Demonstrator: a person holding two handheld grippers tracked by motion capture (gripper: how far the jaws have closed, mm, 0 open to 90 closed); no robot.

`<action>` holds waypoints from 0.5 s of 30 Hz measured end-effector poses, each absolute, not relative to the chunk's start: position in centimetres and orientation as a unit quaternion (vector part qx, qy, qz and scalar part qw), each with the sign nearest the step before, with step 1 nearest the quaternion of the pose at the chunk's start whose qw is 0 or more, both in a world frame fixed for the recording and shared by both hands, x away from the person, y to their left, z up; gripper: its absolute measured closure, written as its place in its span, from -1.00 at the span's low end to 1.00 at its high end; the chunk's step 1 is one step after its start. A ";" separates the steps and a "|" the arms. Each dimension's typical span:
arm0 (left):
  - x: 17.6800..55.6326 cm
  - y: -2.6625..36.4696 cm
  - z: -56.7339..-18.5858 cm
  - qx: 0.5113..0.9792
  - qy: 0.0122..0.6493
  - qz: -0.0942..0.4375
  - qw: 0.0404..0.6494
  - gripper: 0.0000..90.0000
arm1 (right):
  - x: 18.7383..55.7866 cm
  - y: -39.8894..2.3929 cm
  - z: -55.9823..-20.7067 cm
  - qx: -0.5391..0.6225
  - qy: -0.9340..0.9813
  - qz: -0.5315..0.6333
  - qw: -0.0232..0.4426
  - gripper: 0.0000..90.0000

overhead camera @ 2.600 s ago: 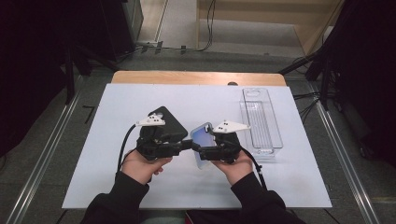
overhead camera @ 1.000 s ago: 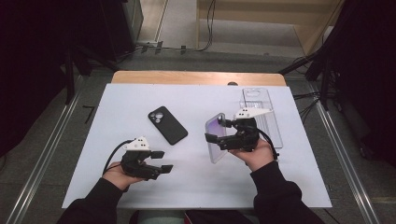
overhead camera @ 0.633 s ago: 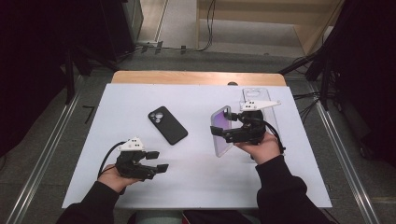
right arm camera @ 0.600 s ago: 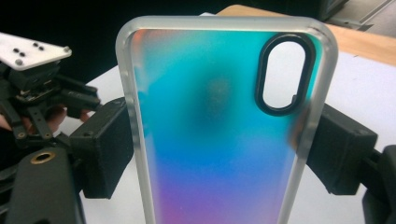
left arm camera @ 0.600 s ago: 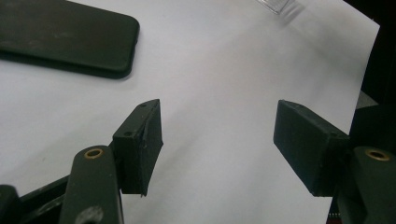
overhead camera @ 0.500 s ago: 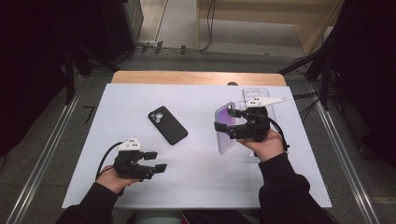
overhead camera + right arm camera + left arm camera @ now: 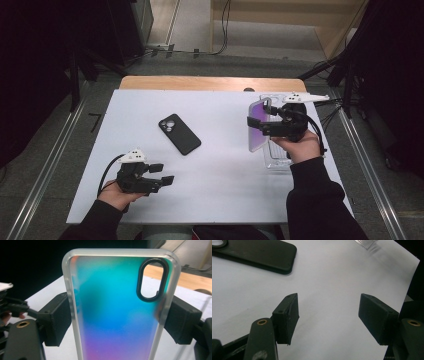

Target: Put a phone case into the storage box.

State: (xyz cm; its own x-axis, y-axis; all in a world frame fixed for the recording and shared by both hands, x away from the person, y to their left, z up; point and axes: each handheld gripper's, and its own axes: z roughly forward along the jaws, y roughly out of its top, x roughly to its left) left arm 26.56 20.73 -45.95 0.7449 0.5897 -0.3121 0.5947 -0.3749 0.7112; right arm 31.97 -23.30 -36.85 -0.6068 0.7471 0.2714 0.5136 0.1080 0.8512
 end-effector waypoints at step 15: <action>26.8 21.0 -46.0 0.826 0.366 0.002 0.428 -0.27 | 32.3 -26.7 -37.2 0.498 0.685 0.500 0.177 -0.65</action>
State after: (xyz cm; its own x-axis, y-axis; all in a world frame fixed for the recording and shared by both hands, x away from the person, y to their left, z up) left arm 26.78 20.99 -45.98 0.7314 0.6072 -0.3103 0.6038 -0.3652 0.7086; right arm 32.27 -26.72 -37.22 -0.4406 0.8605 0.2558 0.5058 0.0026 0.8626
